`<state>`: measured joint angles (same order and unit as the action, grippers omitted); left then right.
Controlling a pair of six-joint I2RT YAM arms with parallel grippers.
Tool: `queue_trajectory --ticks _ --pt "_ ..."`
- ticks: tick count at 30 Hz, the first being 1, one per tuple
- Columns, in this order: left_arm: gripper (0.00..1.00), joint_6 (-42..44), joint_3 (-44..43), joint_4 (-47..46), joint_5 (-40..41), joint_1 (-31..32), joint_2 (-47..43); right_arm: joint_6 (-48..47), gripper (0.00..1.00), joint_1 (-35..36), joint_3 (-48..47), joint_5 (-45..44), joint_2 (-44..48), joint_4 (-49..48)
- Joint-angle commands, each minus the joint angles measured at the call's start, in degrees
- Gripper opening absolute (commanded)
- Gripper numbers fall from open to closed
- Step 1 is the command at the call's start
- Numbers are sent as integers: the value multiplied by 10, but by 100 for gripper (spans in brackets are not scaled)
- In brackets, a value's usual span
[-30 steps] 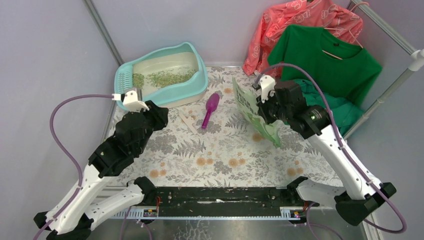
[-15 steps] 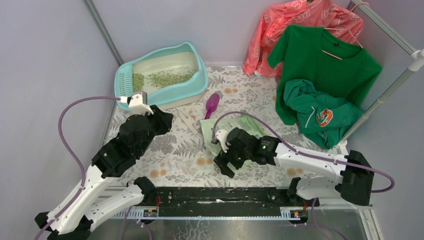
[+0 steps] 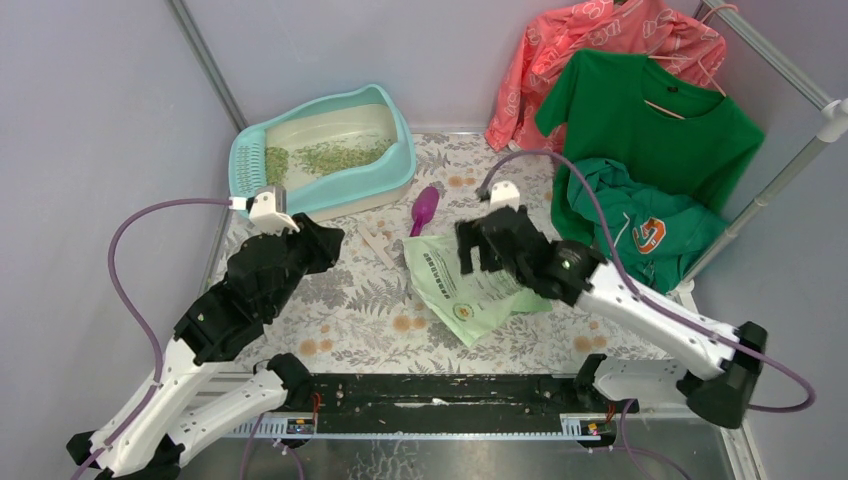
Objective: Fill the litter box with clean litter
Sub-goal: Place the cat litter bag at the center of the board, then close the cat litter bag at the center of the board.
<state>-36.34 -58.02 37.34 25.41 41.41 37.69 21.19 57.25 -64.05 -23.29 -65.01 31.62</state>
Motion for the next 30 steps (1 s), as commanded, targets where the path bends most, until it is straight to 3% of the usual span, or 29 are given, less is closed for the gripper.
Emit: queue_trajectory --ticks 1,6,13,18,22,26,30 --pt "34 -2 -15 4 -17 -2 0 48 92 -139 13 10 -60 3" --pt "34 0 -15 9 -24 -2 -7 31 89 -202 57 60 -107 -79" --pt "34 -5 5 4 -32 -3 -6 20 60 -180 83 244 -259 -158" --pt "33 -10 21 3 -40 -3 -14 77 59 -124 175 239 -292 -212" --pt "33 -11 26 3 -46 -2 -21 97 59 -117 221 196 -192 -192" --pt "33 -15 24 3 -52 -2 -19 74 63 -117 137 138 -84 -99" --pt "32 -18 22 3 -54 -2 -20 22 65 -120 8 92 -121 -31"
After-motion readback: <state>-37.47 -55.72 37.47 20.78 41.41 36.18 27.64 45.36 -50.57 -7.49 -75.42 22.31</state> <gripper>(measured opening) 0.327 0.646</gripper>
